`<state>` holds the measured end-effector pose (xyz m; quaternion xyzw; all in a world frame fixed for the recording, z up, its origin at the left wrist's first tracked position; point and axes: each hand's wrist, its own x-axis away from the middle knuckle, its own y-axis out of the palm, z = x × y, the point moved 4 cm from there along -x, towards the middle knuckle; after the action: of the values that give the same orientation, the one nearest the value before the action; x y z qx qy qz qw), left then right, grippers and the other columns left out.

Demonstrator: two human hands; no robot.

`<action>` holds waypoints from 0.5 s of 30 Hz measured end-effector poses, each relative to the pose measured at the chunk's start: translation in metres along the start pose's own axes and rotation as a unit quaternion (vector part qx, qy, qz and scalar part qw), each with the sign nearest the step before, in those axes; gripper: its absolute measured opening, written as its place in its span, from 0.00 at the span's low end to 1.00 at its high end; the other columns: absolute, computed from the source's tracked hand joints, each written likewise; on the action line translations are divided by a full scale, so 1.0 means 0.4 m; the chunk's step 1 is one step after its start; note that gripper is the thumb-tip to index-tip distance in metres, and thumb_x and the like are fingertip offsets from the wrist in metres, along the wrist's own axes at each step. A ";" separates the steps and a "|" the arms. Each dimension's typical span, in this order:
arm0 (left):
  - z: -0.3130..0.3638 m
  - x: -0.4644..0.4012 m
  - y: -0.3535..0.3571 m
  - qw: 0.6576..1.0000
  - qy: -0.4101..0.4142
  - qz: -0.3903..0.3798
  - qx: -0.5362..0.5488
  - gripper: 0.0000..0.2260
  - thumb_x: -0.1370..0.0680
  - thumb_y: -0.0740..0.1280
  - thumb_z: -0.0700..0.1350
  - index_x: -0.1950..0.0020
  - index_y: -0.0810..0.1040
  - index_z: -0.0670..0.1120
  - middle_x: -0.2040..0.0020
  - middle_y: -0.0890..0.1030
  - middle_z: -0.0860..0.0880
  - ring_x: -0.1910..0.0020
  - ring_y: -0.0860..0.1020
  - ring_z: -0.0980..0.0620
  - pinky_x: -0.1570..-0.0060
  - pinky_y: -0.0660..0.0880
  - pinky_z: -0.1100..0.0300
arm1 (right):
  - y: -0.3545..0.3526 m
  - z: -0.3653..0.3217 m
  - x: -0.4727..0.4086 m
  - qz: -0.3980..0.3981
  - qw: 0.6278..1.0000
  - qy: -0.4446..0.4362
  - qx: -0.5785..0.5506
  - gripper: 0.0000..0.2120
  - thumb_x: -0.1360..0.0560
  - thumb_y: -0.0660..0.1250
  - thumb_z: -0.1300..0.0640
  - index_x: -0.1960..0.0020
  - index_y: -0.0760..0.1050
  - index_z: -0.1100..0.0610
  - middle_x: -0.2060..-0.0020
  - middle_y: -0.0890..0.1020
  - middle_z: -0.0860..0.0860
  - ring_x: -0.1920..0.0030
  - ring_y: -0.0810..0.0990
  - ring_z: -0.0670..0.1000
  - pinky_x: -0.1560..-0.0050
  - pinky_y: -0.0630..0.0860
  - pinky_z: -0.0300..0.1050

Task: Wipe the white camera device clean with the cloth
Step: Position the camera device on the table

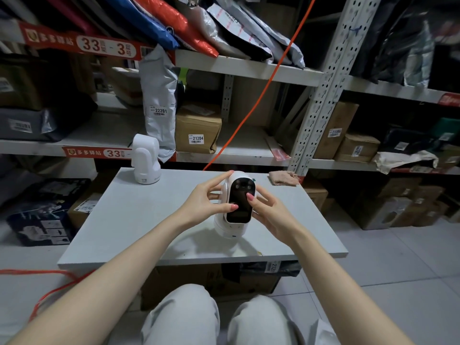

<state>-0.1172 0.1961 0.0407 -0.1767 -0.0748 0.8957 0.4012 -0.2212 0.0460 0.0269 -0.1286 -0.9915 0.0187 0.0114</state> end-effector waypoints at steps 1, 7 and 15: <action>-0.004 0.004 0.002 1.000 -0.002 -0.001 0.000 0.35 0.30 0.77 0.43 0.28 0.67 0.58 0.33 0.75 0.55 0.35 0.74 0.55 0.41 0.73 0.66 | 0.002 0.006 0.002 0.001 1.000 0.004 -0.003 0.33 0.31 0.72 0.44 0.27 0.68 0.46 0.34 0.77 0.53 0.32 0.74 0.54 0.29 0.68 0.56; -0.035 0.015 0.010 1.000 -0.014 -0.007 -0.007 0.35 0.30 0.76 0.42 0.27 0.66 0.59 0.32 0.74 0.52 0.35 0.73 0.54 0.45 0.72 0.71 | 0.008 0.042 0.000 -0.005 0.999 0.032 -0.009 0.42 0.37 0.77 0.40 0.27 0.66 0.45 0.31 0.74 0.54 0.30 0.72 0.55 0.27 0.66 0.56; -0.048 0.022 0.025 0.999 -0.032 -0.017 -0.019 0.34 0.29 0.76 0.42 0.29 0.65 0.62 0.41 0.71 0.67 0.46 0.71 0.69 0.58 0.69 0.80 | 0.009 0.058 0.002 -0.003 0.998 0.055 -0.006 0.33 0.38 0.76 0.41 0.35 0.71 0.38 0.28 0.69 0.54 0.29 0.69 0.56 0.27 0.66 0.56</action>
<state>-0.1224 0.1956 0.0180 -0.1541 -0.1076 0.8923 0.4104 -0.2217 0.0491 0.0035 -0.1267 -0.9898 0.0059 0.0651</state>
